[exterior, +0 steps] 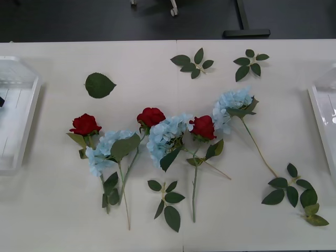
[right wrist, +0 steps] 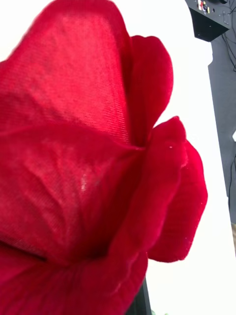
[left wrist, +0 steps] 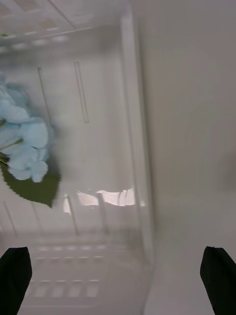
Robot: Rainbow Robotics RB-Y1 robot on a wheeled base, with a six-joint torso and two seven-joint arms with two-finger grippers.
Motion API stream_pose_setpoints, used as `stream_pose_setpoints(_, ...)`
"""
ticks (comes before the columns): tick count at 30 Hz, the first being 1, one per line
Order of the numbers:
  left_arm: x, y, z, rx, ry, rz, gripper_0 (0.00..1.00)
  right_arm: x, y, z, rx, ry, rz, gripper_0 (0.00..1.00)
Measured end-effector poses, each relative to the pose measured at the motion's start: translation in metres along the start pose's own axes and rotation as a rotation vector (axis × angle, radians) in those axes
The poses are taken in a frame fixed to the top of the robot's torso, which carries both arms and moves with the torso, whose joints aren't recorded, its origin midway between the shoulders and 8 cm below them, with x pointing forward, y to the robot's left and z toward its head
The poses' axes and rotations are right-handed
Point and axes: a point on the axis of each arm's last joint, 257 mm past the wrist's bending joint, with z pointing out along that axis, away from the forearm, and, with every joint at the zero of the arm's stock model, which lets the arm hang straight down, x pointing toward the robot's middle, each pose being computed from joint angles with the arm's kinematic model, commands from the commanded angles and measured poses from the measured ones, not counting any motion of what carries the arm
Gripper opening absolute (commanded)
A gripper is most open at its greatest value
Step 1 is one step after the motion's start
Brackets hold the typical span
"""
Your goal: Place the red flowers into the right box and the blue flowers into the left box. If a person shows an open palm, hand one flower to the person first, then continue sorting.
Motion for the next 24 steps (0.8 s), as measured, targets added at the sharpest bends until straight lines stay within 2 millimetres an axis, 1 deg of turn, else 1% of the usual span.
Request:
stream_pose_setpoints(3,0.012,-0.033,0.0,0.035,-0.014,-0.113,1.0,0.001,0.002,0.0,-0.006,0.002,0.006,0.32)
stream_pose_setpoints(4,0.018,-0.042,0.001,0.045,-0.015,-0.147,1.0,0.001,0.002,0.0,-0.007,0.002,0.007,0.39)
stream_pose_setpoints(5,0.024,-0.05,0.001,0.051,-0.016,-0.176,1.0,0.001,0.002,0.0,-0.008,0.002,0.007,0.44)
stream_pose_setpoints(6,0.029,-0.054,0.003,0.049,-0.018,-0.191,1.0,0.001,0.002,0.0,-0.009,0.003,0.009,0.5)
stream_pose_setpoints(8,0.036,-0.06,0.008,0.023,-0.037,-0.184,1.0,0.002,0.005,0.0,-0.018,0.004,0.017,0.65)
stream_pose_setpoints(10,0.04,-0.066,0.015,-0.007,-0.065,-0.144,1.0,0.002,0.01,0.0,-0.039,0.008,0.038,0.76)
stream_pose_setpoints(11,0.043,-0.072,0.019,-0.017,-0.079,-0.127,1.0,0.002,0.015,-0.001,-0.055,0.01,0.052,0.78)
stream_pose_setpoints(13,0.046,-0.086,0.026,-0.024,-0.105,-0.107,1.0,0.001,0.028,-0.004,-0.096,0.017,0.079,0.84)
stream_pose_setpoints(15,0.051,-0.104,0.034,-0.005,-0.115,-0.144,1.0,-0.003,0.045,-0.013,-0.147,0.029,0.094,0.89)
stream_pose_setpoints(18,0.055,-0.128,0.042,0.039,-0.112,-0.289,1.0,-0.012,0.081,-0.034,-0.26,0.039,0.068,0.93)
stream_pose_setpoints(19,0.057,-0.134,0.045,0.054,-0.104,-0.339,1.0,-0.015,0.093,-0.043,-0.306,0.037,0.044,1.0)
stream_pose_setpoints(20,0.058,-0.14,0.047,0.067,-0.097,-0.378,1.0,-0.019,0.107,-0.053,-0.354,0.029,0.012,1.0)
stream_pose_setpoints(22,0.06,-0.151,0.051,0.085,-0.09,-0.394,1.0,-0.025,0.128,-0.07,-0.427,0.019,-0.037,1.0)
stream_pose_setpoints(24,0.06,-0.158,0.054,0.096,-0.088,-0.389,1.0,-0.024,0.146,-0.086,-0.485,0.038,-0.052,1.0)
